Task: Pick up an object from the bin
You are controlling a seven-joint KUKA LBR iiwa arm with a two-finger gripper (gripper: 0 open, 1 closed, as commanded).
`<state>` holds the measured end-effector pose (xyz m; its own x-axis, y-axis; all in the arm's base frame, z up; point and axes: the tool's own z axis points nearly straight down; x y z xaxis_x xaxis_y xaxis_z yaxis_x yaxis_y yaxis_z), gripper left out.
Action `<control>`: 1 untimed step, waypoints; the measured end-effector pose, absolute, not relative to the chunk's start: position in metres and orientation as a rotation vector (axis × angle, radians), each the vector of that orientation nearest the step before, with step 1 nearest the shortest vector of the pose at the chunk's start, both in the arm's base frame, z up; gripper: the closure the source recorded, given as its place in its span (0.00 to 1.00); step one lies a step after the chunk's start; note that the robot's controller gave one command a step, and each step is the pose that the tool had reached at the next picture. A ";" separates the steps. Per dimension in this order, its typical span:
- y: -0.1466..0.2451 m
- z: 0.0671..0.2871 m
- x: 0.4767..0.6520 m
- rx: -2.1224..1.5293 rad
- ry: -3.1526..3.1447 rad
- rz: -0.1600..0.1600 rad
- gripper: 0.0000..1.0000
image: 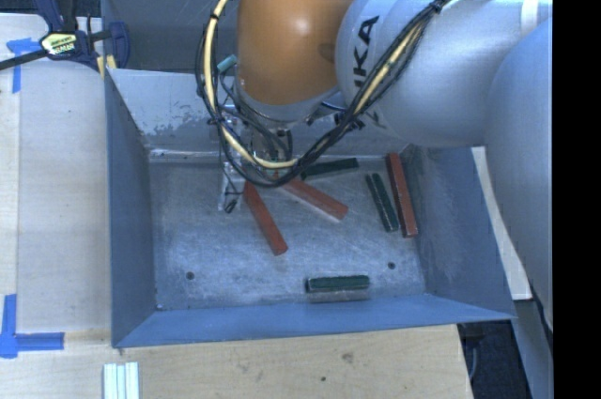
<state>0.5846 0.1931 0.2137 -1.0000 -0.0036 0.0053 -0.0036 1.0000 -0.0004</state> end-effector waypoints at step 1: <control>0.120 0.133 0.587 0.024 -3.136 0.007 0.00</control>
Offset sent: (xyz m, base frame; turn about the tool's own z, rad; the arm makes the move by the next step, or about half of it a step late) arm 0.0029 -0.0678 -0.0755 -0.0179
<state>0.5869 0.1195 0.1333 -0.9999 -0.0155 0.0055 -0.0156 0.9999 -0.0045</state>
